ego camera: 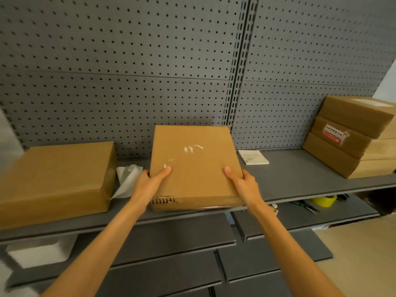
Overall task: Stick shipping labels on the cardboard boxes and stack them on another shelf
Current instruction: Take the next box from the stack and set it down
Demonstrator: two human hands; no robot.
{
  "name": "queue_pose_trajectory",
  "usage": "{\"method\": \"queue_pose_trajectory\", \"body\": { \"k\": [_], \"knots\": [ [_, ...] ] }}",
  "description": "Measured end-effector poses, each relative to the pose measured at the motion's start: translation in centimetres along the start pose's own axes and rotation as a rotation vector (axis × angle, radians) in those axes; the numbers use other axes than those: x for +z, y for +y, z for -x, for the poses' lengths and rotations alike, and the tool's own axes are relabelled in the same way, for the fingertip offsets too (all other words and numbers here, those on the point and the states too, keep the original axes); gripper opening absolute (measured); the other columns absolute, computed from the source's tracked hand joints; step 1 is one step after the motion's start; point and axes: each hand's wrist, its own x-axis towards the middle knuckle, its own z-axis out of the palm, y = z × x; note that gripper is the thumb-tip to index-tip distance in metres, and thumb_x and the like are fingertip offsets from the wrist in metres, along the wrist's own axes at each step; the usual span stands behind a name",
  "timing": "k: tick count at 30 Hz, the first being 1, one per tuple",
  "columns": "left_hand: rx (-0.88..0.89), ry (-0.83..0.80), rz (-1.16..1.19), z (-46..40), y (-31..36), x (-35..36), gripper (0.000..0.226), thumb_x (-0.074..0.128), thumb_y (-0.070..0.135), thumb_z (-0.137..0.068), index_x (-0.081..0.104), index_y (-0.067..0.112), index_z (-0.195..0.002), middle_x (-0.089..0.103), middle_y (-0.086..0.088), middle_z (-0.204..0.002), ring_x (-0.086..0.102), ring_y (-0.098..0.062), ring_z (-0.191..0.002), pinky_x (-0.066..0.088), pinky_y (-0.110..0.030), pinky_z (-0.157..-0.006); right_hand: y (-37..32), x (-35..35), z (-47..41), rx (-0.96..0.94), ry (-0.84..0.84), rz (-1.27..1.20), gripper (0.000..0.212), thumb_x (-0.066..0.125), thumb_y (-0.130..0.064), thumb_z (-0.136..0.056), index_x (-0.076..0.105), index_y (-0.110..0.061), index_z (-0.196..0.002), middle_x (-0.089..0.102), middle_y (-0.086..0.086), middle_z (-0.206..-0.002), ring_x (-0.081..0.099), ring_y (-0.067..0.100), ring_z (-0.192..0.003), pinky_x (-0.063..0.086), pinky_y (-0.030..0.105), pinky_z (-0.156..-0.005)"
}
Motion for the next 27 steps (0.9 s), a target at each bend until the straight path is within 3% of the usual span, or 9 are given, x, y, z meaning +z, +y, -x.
{"method": "queue_pose_trajectory", "body": {
  "k": [7, 11, 15, 21, 27],
  "knots": [
    [-0.112, -0.039, -0.034, -2.3, -1.2, -0.1, 0.076, 0.065, 0.062, -0.074, 0.048, 0.014, -0.131, 0.061, -0.004, -0.123, 0.059, -0.024, -0.107, 0.047, -0.038, -0.094, 0.5, 1.0, -2.6, 0.095, -0.050, 0.080, 0.059, 0.057, -0.054, -0.087, 0.054, -0.011, -0.127, 0.059, 0.008, -0.124, 0.054, 0.021, -0.101, 0.044, 0.034, -0.088],
    [-0.155, -0.033, -0.051, -3.6, -1.2, 0.2, 0.078, 0.065, 0.059, -0.076, 0.046, 0.010, -0.134, 0.060, -0.006, -0.125, 0.058, -0.025, -0.110, 0.046, -0.035, -0.091, 0.5, 1.3, -3.9, 0.132, -0.070, 0.111, 0.057, 0.058, -0.055, -0.086, 0.056, -0.010, -0.122, 0.060, 0.007, -0.117, 0.055, 0.022, -0.100, 0.044, 0.034, -0.086],
    [-0.178, -0.012, -0.085, -4.6, -1.3, 0.3, 0.081, 0.066, 0.062, -0.073, 0.046, 0.010, -0.133, 0.061, -0.007, -0.122, 0.058, -0.026, -0.107, 0.047, -0.043, -0.096, 0.4, 1.4, -5.2, 0.152, -0.082, 0.119, 0.057, 0.058, -0.053, -0.086, 0.057, -0.010, -0.123, 0.055, 0.003, -0.106, 0.053, 0.020, -0.096, 0.042, 0.031, -0.083],
    [-0.170, 0.012, -0.106, -5.8, -1.0, 1.1, 0.078, 0.064, 0.060, -0.077, 0.043, 0.009, -0.133, 0.057, -0.007, -0.125, 0.056, -0.027, -0.110, 0.046, -0.038, -0.092, 0.3, 1.5, -7.3, 0.162, -0.079, 0.120, 0.059, 0.061, -0.054, -0.084, 0.060, -0.008, -0.121, 0.058, 0.005, -0.109, 0.054, 0.022, -0.097, 0.043, 0.033, -0.083],
    [-0.163, 0.036, -0.151, -7.1, -0.7, 1.6, 0.077, 0.063, 0.062, -0.076, 0.045, 0.010, -0.131, 0.058, -0.008, -0.123, 0.056, -0.027, -0.108, 0.047, -0.041, -0.092, 0.3, 1.7, -9.4, 0.176, -0.078, 0.109, 0.062, 0.063, -0.056, -0.081, 0.060, -0.007, -0.120, 0.061, 0.009, -0.120, 0.058, 0.027, -0.108, 0.048, 0.040, -0.095]
  ]
}}
